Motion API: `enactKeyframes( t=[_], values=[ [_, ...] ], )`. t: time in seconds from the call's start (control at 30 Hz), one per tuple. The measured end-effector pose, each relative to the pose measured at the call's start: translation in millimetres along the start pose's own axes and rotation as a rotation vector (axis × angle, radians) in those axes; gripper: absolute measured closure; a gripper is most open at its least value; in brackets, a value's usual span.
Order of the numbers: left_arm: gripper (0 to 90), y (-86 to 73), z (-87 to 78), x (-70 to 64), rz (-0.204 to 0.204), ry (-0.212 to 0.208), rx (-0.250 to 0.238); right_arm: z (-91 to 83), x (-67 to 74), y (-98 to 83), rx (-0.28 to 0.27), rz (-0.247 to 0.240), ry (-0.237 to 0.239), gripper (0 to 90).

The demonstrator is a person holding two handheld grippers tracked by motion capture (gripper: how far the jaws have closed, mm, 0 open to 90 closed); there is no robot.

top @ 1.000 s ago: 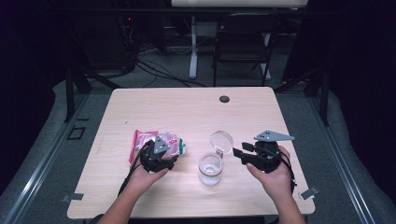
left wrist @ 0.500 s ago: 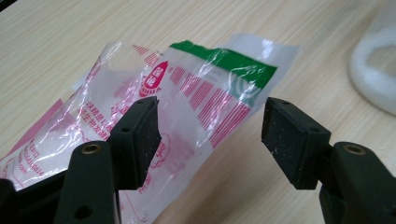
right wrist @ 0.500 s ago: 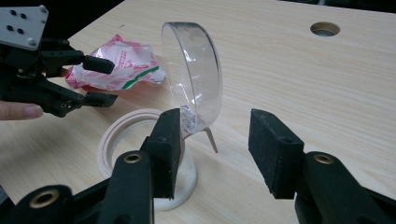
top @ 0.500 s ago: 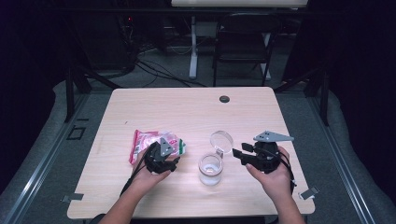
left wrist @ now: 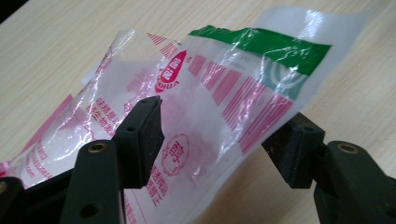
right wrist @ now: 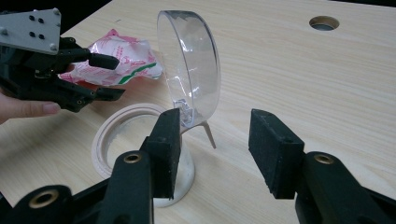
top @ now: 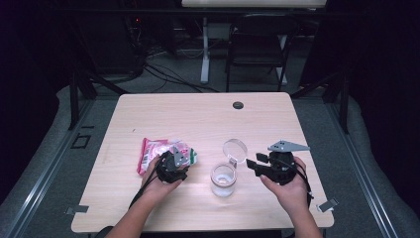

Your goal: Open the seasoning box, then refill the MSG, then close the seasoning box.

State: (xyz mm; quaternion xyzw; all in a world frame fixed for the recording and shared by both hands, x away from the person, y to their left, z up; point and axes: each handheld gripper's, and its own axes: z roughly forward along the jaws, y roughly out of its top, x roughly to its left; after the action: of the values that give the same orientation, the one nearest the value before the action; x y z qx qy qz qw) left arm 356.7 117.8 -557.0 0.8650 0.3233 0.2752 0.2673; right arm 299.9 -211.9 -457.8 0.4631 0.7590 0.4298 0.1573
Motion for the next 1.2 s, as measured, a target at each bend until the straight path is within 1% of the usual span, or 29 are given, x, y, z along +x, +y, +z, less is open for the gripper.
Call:
enactKeyframes(
  t=[0.1,0.17,0.37,0.5,0.67,0.73,0.87,1.0,1.03,1.2],
  values=[
    [42.0,-0.1,2.5,0.0,0.005,0.011,0.006,-0.1,0.0,-0.5,0.001,0.0,-0.003,53.5],
    [43.9,0.1,3.8,0.9,0.004,0.031,0.009,0.3,0.0,-1.0,0.002,0.0,-0.004,53.5],
    [55.6,-0.5,6.4,5.1,-0.016,0.04,0.009,-0.5,-0.1,-2.0,0.001,0.0,-0.009,53.5],
    [62.6,-1.5,8.2,9.2,-0.045,0.045,0.016,-1.1,0.2,-2.6,0.001,0.0,-0.011,53.5],
    [71.9,-2.3,8.1,17.1,-0.086,0.033,0.02,-2.2,-0.9,-3.5,0.003,0.003,-0.015,53.5],
    [76.0,-2.8,7.8,19.8,-0.11,0.027,0.018,-2.5,-1.1,-3.8,0.002,0.004,-0.017,53.6],
    [82.3,-3.7,6.3,25.7,-0.135,0.025,0.018,-2.4,-1.5,-4.0,-0.002,0.004,-0.019,53.6],
    [86.4,-3.2,2.1,31.5,-0.175,0.022,0.016,-1.8,-1.6,-4.7,-0.004,0.013,-0.015,53.7],
    [86.8,-3.2,0.9,32.7,-0.191,0.022,0.011,-2.0,-1.8,-4.8,-0.002,0.011,-0.017,53.7],
    [88.5,-3.6,-6.7,40.4,-0.22,0.018,-0.002,-3.7,-2.9,-4.7,0.0,0.012,-0.019,53.8]
  ],
)
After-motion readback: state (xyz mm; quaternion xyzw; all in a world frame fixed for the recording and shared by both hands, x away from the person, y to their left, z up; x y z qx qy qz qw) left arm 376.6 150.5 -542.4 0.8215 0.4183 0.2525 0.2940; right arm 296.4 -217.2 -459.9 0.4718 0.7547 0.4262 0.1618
